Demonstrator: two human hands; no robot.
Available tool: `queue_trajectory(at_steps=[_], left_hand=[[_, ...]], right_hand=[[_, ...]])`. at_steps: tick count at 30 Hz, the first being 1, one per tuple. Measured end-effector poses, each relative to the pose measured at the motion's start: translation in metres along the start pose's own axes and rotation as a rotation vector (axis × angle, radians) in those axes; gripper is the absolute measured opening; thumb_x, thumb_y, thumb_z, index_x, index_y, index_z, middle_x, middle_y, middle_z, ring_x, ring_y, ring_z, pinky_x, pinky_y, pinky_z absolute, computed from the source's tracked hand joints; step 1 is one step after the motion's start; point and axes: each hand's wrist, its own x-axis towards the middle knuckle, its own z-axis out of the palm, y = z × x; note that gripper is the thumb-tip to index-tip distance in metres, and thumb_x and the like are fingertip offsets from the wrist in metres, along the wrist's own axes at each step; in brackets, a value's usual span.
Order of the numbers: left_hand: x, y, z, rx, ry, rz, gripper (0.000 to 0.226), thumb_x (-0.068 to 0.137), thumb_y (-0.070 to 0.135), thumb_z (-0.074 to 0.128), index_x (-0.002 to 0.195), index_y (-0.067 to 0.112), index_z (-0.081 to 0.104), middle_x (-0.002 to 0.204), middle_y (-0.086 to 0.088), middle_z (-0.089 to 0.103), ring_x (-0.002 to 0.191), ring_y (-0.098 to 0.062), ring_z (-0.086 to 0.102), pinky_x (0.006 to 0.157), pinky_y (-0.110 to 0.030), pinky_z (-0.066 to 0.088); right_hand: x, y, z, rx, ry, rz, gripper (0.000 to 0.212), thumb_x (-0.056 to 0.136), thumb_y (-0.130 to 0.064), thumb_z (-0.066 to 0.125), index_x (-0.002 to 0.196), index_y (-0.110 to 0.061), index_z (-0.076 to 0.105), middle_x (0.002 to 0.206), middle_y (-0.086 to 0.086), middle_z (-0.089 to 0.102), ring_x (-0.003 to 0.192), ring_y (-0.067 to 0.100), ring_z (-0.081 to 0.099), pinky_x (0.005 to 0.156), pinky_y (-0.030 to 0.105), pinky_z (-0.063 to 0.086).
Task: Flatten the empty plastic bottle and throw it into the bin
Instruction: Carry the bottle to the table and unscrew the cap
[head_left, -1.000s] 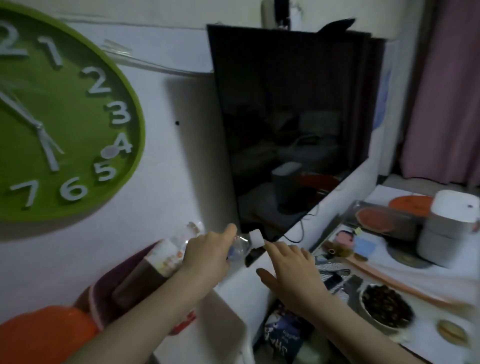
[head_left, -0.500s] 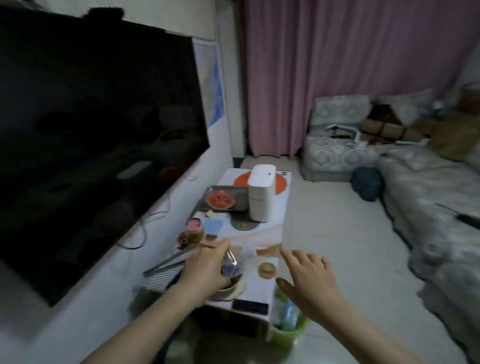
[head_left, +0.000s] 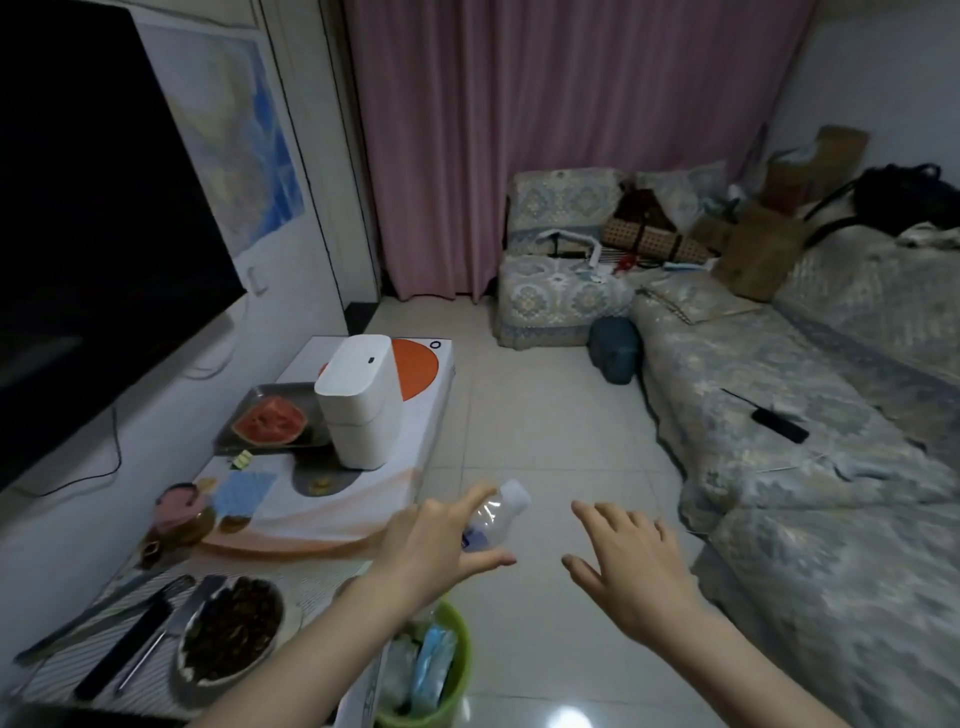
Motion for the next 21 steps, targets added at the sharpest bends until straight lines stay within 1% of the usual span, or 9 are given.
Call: queue_trajectory(at_steps=[5,8,10,13,17,19,21], left_hand=[[0.109,0.017,0.042,-0.061,0.016,0.054,0.065,0.075,0.072,0.051,0.131,0.045,0.031,0.083,0.002,0.072,0.076,-0.021,0.065,0.065,-0.03,0.051],[0.191,0.03,0.068,-0.076,0.043,0.086,0.061,0.079,0.068,0.05,0.133,0.047,0.032,0.094,0.007,0.068,0.085,-0.019,0.064,0.07,-0.029,0.05],[0.244,0.042,0.082,-0.126,0.061,0.073,0.058,0.081,0.064,0.052,0.133,0.045,0.034,0.102,0.007,0.06,0.09,-0.02,0.061,0.074,-0.032,0.051],[0.313,0.055,0.095,-0.123,0.046,0.072,0.055,0.082,0.06,0.054,0.132,0.046,0.036,0.1,0.004,0.051,0.088,-0.023,0.06,0.072,-0.034,0.052],[0.389,0.048,0.105,-0.216,0.035,0.006,0.055,0.078,0.056,0.062,0.129,0.044,0.042,0.096,0.009,0.057,0.091,-0.018,0.06,0.074,-0.034,0.051],[0.425,0.035,0.111,-0.246,0.041,-0.045,0.055,0.076,0.054,0.066,0.125,0.043,0.045,0.09,0.012,0.055,0.088,-0.017,0.06,0.073,-0.034,0.051],[0.452,0.02,0.114,-0.227,0.056,-0.077,0.054,0.075,0.056,0.066,0.123,0.045,0.045,0.089,0.013,0.055,0.085,-0.015,0.06,0.07,-0.033,0.051]], right_hand=[[0.083,0.062,-0.004,0.002,-0.024,0.037,0.056,0.094,-0.05,0.038,0.142,-0.027,0.021,0.143,-0.003,0.04,0.128,0.024,0.039,0.109,0.046,0.026],[0.145,0.101,-0.018,-0.002,-0.046,0.09,0.056,0.094,-0.049,0.038,0.143,-0.026,0.02,0.143,-0.002,0.039,0.128,0.025,0.038,0.11,0.047,0.023],[0.184,0.127,-0.029,0.002,-0.049,0.115,0.055,0.094,-0.048,0.038,0.142,-0.025,0.022,0.141,-0.001,0.04,0.128,0.026,0.039,0.11,0.047,0.023],[0.237,0.168,-0.046,-0.019,-0.03,0.147,0.054,0.094,-0.048,0.039,0.14,-0.025,0.025,0.139,0.0,0.042,0.126,0.028,0.04,0.107,0.046,0.026],[0.311,0.211,-0.057,0.004,-0.026,0.163,0.054,0.094,-0.047,0.039,0.14,-0.024,0.026,0.139,0.002,0.043,0.126,0.029,0.041,0.108,0.046,0.027],[0.359,0.228,-0.056,0.017,-0.041,0.141,0.053,0.094,-0.047,0.038,0.14,-0.025,0.025,0.139,0.001,0.043,0.126,0.028,0.04,0.109,0.047,0.026],[0.399,0.238,-0.055,0.012,-0.065,0.105,0.053,0.094,-0.047,0.038,0.141,-0.025,0.024,0.139,0.0,0.042,0.127,0.027,0.04,0.109,0.047,0.025]])
